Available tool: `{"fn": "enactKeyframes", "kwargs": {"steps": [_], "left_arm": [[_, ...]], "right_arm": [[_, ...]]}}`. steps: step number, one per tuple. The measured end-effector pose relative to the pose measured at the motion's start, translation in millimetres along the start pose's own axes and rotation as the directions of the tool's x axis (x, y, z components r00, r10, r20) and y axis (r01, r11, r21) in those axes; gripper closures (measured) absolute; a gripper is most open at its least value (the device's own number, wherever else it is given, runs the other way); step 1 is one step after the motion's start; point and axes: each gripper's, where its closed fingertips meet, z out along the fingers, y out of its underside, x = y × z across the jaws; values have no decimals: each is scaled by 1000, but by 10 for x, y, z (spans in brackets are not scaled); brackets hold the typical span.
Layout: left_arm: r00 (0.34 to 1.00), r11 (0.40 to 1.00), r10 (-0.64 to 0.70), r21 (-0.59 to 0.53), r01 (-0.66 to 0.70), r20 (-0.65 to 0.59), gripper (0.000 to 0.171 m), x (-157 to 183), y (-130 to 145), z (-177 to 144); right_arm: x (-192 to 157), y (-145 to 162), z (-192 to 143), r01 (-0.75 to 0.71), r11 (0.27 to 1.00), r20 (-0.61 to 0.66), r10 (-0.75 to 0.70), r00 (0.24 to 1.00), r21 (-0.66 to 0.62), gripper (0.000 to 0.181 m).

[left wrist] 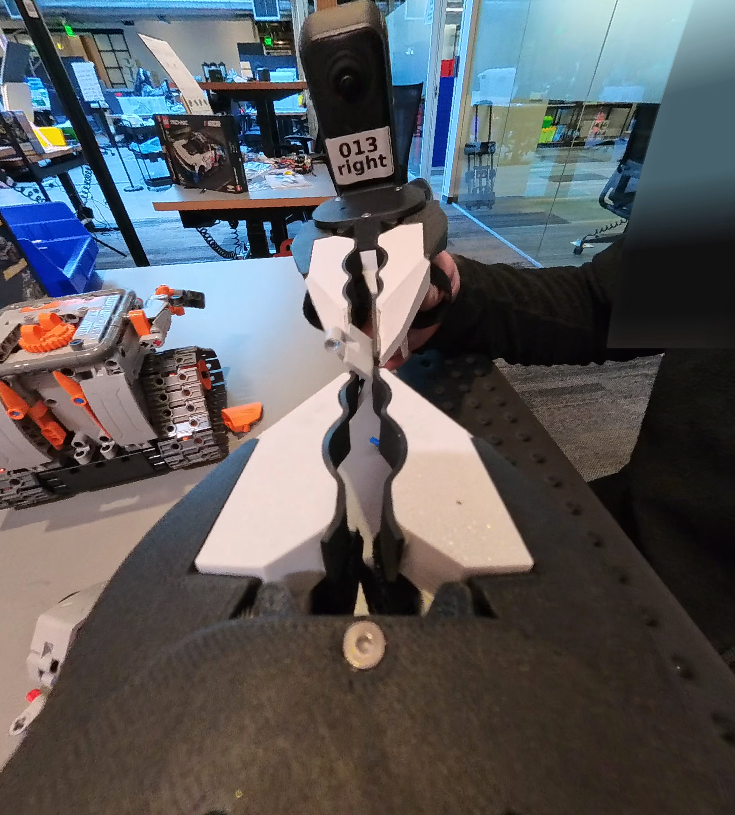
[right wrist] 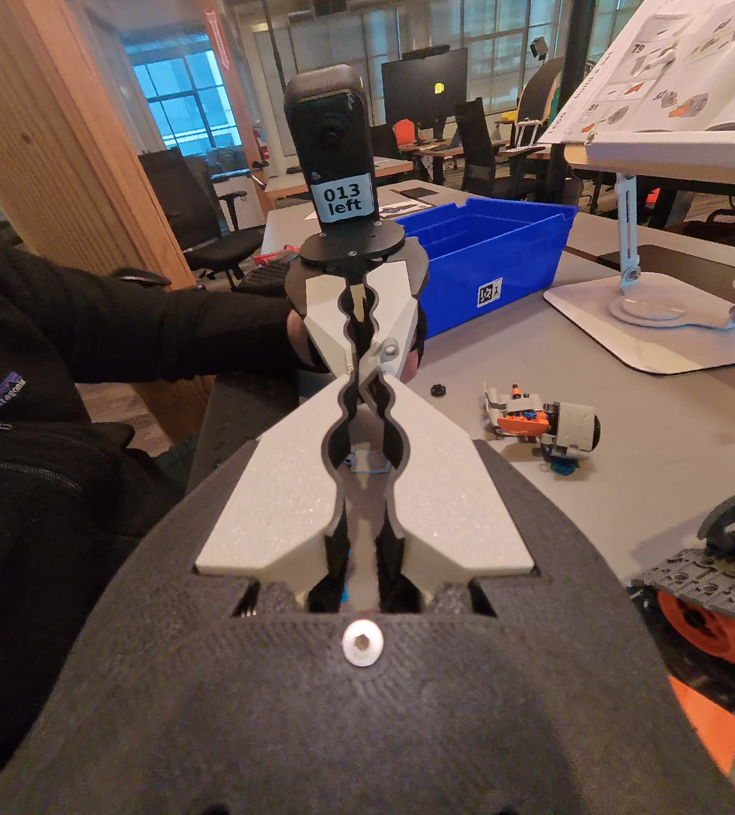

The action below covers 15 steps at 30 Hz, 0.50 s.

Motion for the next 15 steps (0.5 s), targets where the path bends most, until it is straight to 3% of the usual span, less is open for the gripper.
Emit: {"fn": "enactKeyframes", "kwargs": {"steps": [4,7,11,15], "left_arm": [[999,999,14,-31,-13,31,166,-91,65,3],[999,995,26,-95,-21,46,153,-174,167,-8],[994,953,-1,-301,35,113,151,-418,531,-70],[987,873,-93,-466,145,132,152,-529,895,-78]], "right_arm": [[76,57,15,-24,999,3,24,1000,-26,180],[185,108,-16,-46,997,-37,44,998,-60,179],[400,325,-81,-156,973,-88,143,986,-168,180],[514,696,-80,-271,919,-127,244,962,-288,180]]}}
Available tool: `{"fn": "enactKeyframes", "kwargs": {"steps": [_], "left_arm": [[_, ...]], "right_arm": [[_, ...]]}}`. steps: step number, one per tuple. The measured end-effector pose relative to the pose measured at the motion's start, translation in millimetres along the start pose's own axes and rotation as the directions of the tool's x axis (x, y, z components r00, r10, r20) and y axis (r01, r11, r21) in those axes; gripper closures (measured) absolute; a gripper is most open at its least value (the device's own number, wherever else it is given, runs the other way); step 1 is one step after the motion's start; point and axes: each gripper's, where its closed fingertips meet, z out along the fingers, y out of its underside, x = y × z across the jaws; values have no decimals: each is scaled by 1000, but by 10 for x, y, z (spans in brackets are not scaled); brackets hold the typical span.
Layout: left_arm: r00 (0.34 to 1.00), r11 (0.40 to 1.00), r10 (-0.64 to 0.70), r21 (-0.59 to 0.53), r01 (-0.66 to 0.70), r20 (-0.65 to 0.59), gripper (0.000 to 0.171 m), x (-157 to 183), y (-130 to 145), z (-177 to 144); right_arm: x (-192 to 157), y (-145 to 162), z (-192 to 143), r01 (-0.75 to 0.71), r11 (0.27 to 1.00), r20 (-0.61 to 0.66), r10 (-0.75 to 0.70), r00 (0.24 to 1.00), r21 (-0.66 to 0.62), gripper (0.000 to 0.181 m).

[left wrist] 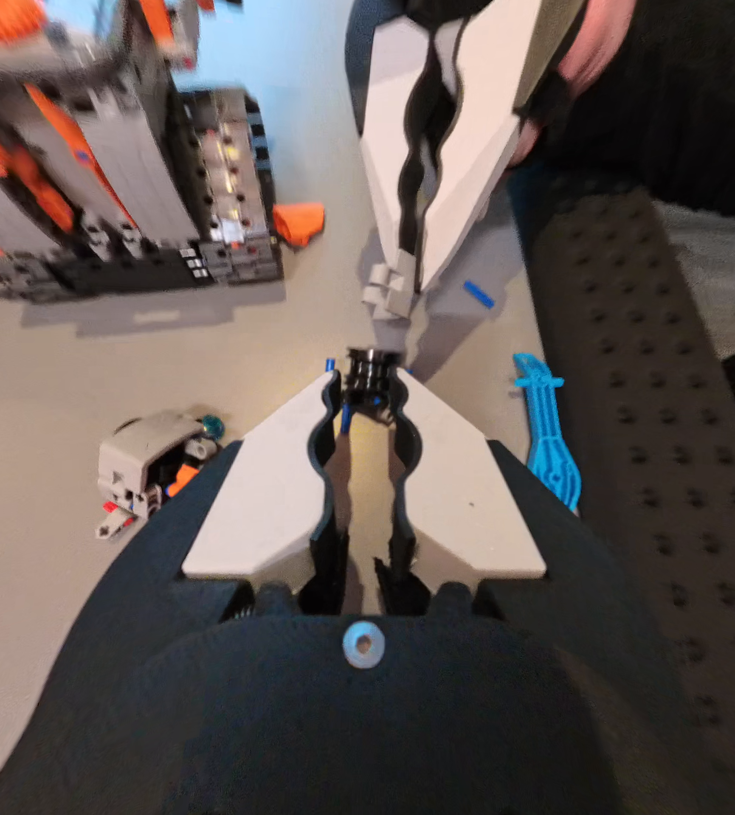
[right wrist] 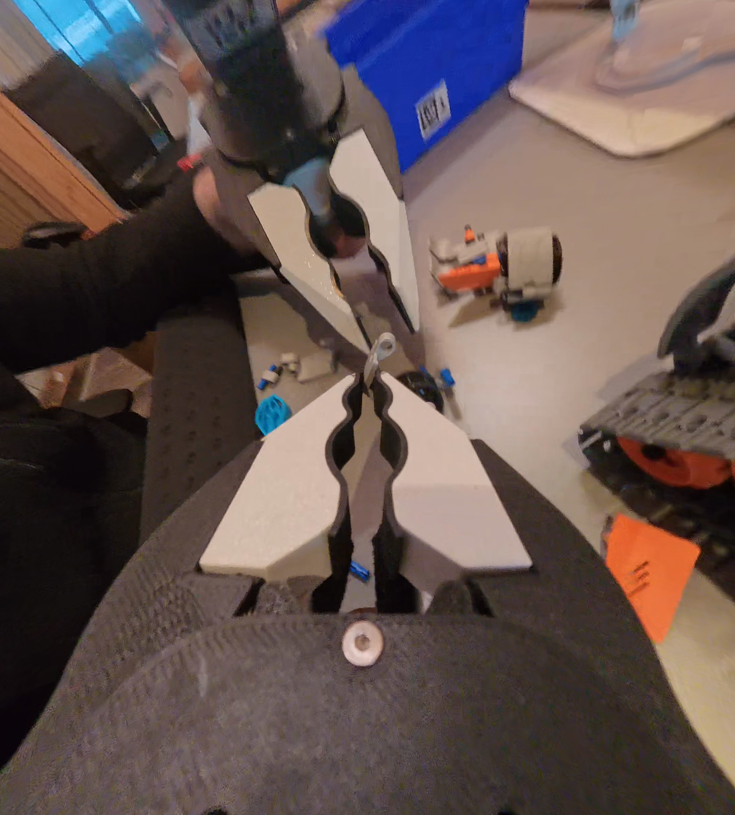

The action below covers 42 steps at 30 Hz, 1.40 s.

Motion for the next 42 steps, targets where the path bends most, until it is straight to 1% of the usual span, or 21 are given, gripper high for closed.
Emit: {"fn": "enactKeyframes", "kwargs": {"steps": [2,4,5,9,11,14,16,18,21,23,27,31,34,38,42], "left_arm": [[1000,997,9,-79,-7,30,155,-91,135,85],[1000,989,6,-148,-5,8,153,-80,248,154],[1000,987,-1,-163,3,13,153,-101,269,179],[1000,985,-22,-169,20,-12,153,-150,260,215],[999,981,-40,-192,35,-24,154,-171,298,228],[995,983,-61,-177,47,-76,163,-114,290,248],[992,984,-72,-171,53,-108,165,-86,289,250],[989,983,-76,-173,53,-126,165,-84,292,250],[988,983,-71,-176,46,-135,153,-98,285,236],[985,986,-65,-160,39,-158,154,-64,248,225],[977,984,-38,-176,0,-212,154,21,271,222],[957,987,-7,-155,-39,-289,151,115,268,225],[947,983,1,-175,-61,-320,151,177,286,215],[929,976,-42,-214,-41,-368,155,281,334,188],[912,978,-91,-210,5,-401,155,334,342,192]], "right_arm": [[69,106,21,-3,999,-41,1,999,-54,180],[123,176,32,-7,996,-71,1,997,-89,180],[125,196,45,-11,995,-69,4,998,-96,180],[152,329,129,14,985,-86,-29,996,-173,180],[139,336,159,27,983,-81,-43,996,-182,179],[131,344,165,43,981,-76,-58,995,-190,179],[116,359,165,71,977,-67,-86,994,-203,180],[94,373,171,94,973,-52,-107,993,-213,180],[45,403,188,153,961,-23,-163,986,-229,180],[-15,436,216,205,947,4,-210,978,-246,180],[-67,503,254,287,915,20,-294,956,-284,180],[-105,574,277,329,890,42,-333,942,-316,180],[-154,603,283,377,867,64,-378,924,-326,180],[-196,627,285,439,835,78,-440,895,-332,180],[-235,644,282,461,824,96,-457,884,-329,181]]}}
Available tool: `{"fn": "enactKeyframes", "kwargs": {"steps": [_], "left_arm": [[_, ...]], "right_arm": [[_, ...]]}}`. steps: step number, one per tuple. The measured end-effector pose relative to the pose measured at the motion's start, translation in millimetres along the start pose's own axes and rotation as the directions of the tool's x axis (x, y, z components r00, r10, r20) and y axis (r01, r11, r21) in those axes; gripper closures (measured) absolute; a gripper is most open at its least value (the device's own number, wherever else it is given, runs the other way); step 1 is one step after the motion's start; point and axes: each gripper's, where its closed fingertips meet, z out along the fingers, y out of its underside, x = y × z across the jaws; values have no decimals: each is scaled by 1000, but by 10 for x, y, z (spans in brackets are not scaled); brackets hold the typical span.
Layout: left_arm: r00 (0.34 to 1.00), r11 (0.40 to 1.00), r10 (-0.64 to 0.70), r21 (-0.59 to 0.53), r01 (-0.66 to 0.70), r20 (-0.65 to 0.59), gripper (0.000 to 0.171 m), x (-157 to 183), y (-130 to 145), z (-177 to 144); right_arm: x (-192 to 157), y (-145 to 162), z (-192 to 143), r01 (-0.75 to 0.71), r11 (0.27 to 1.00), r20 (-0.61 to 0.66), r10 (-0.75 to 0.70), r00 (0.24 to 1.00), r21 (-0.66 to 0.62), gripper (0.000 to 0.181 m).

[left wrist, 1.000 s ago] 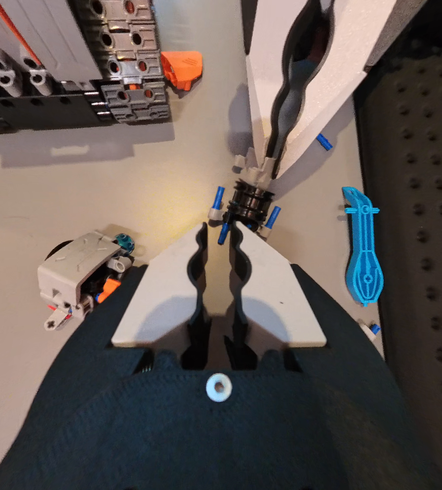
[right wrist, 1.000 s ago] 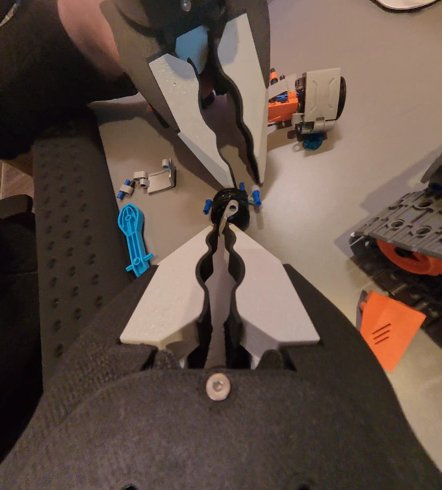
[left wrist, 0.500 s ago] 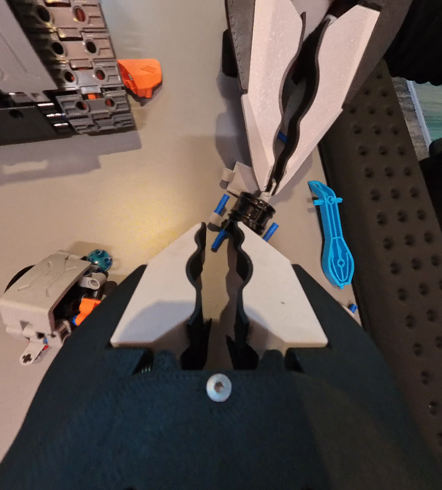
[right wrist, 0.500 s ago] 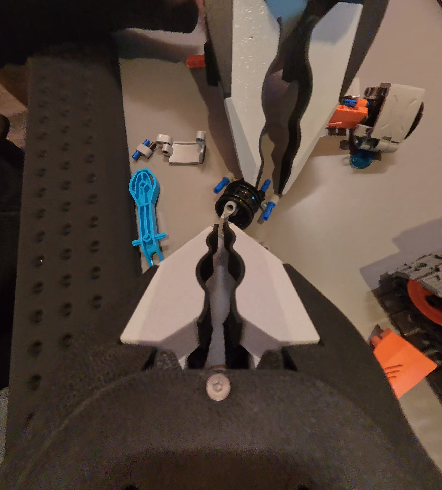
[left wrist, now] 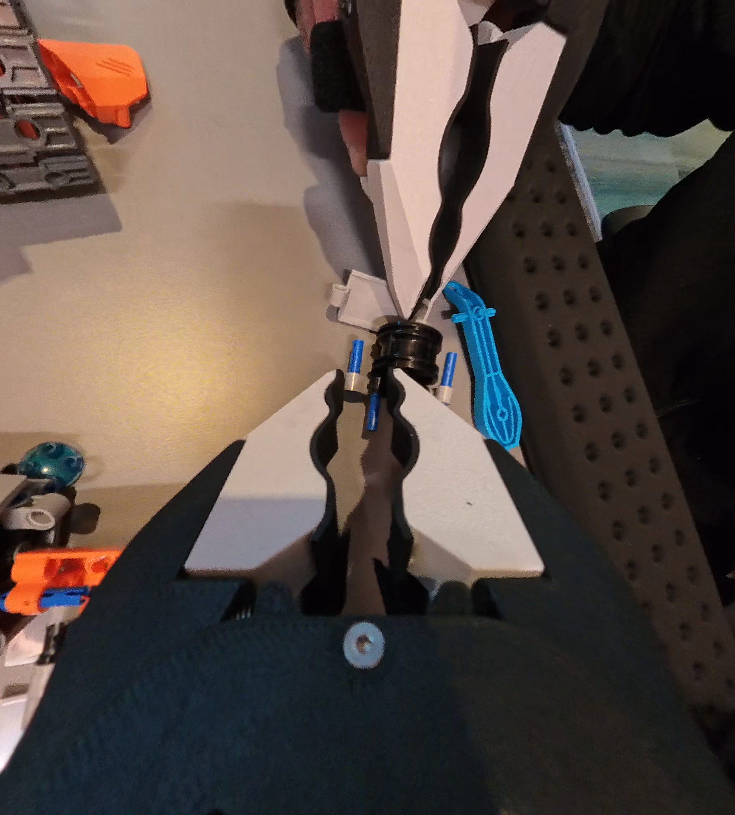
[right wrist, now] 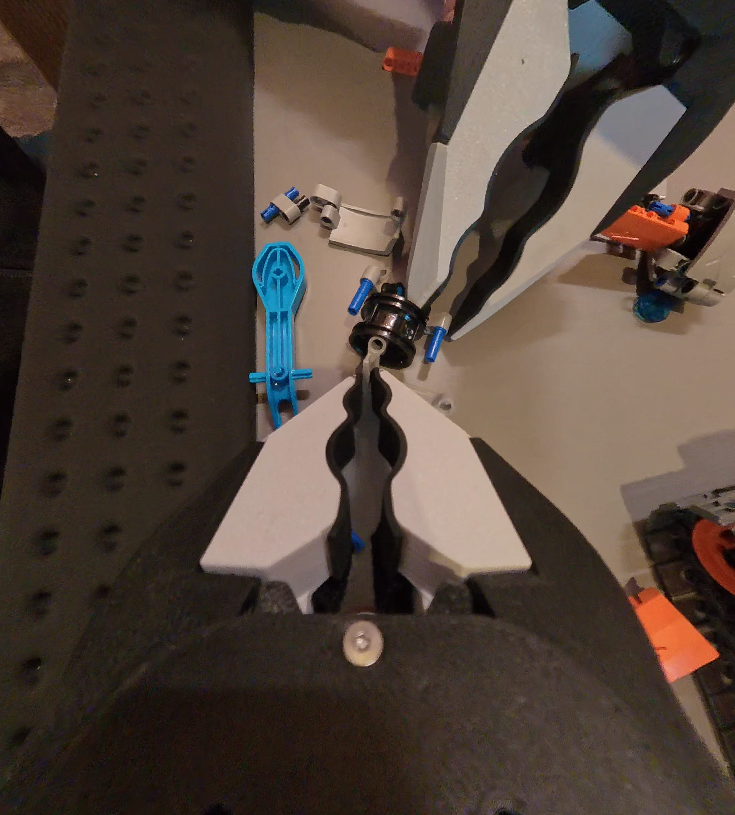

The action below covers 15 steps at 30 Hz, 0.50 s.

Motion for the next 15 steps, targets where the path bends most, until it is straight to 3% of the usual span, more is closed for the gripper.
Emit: {"fn": "enactKeyframes", "kwargs": {"steps": [5,11,13,15], "left_arm": [[1000,999,-21,34,20,11,156,6,2,-3],[951,994,97,13,-106,295,156,-1,-21,-140],[879,986,137,25,-167,457,157,-49,-83,-252],[745,968,202,-12,-252,635,157,-90,-142,-388]], "right_arm": [[-4,-16,-37,-3,1000,-1,3,1000,16,181],[83,-84,-175,-101,990,-7,102,995,94,180],[112,-160,-227,-150,977,5,151,989,150,180],[143,-247,-285,-221,951,43,217,975,218,180]]}}
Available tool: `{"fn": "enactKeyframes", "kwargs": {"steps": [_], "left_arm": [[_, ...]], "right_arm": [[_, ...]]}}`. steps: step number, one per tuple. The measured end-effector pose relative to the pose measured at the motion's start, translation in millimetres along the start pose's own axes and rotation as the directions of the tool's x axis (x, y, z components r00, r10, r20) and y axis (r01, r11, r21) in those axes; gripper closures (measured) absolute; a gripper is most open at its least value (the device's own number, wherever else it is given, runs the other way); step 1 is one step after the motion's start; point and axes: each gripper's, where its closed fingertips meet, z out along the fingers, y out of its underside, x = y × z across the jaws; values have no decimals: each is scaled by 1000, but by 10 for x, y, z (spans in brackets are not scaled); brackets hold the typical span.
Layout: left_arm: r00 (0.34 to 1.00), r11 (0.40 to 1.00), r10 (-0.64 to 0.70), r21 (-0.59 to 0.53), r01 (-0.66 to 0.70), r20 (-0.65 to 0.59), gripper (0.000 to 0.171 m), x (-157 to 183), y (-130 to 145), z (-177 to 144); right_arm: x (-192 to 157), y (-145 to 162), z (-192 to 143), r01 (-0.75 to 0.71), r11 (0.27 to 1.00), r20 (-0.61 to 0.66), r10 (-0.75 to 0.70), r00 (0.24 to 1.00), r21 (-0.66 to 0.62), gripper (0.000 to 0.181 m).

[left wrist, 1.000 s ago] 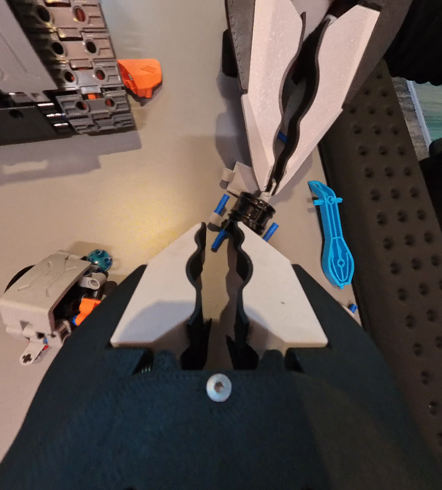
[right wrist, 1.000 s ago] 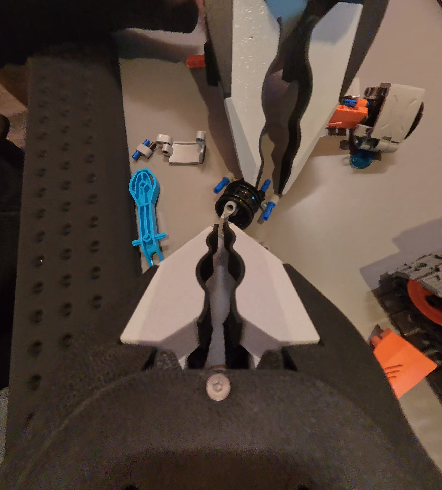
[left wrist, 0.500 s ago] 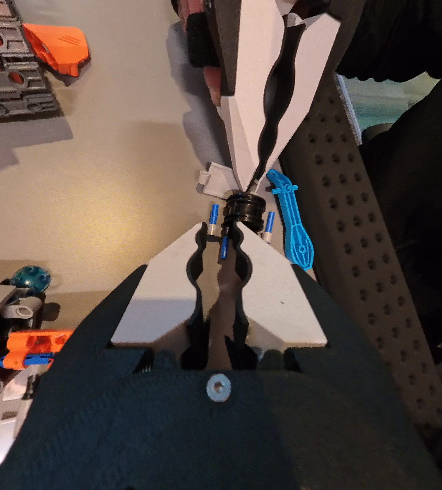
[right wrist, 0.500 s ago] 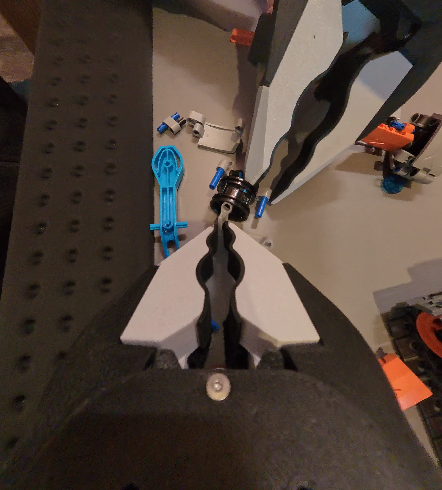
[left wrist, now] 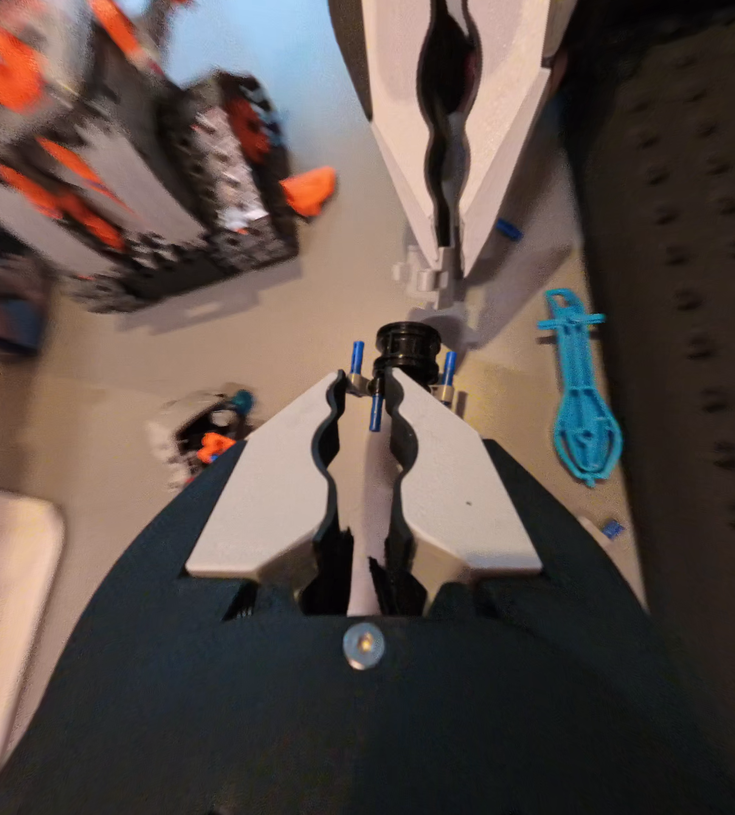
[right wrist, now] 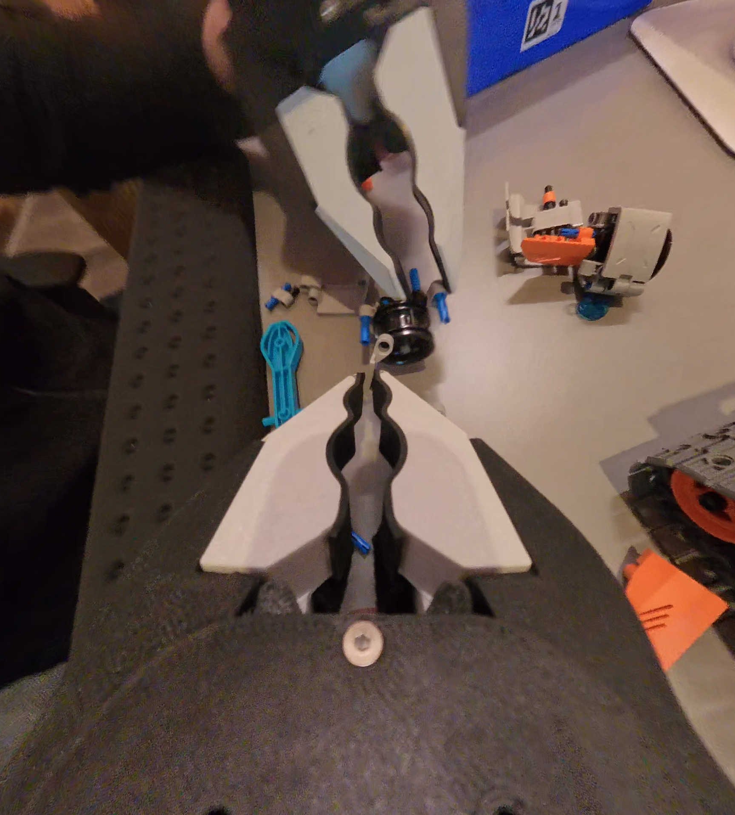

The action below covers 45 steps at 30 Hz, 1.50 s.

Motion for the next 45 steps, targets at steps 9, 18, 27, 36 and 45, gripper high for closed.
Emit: {"fn": "enactKeyframes", "kwargs": {"steps": [9,18,27,36,45], "left_arm": [[854,917,398,-179,-357,335,156,172,18,-29],[903,943,331,-129,-307,275,149,291,121,-59],[998,998,-53,26,52,41,146,286,128,-105],[920,933,-356,-4,360,-167,142,113,254,-46],[950,952,-298,-106,288,-96,126,128,353,82]], "right_arm": [[-40,18,207,-86,996,27,87,996,-32,180],[-84,148,311,-11,992,11,13,1000,-124,180],[-102,200,346,19,987,9,-18,1000,-159,180],[-91,228,381,24,983,7,-23,1000,-181,179],[-82,-33,151,-55,998,49,56,997,-20,180]]}}
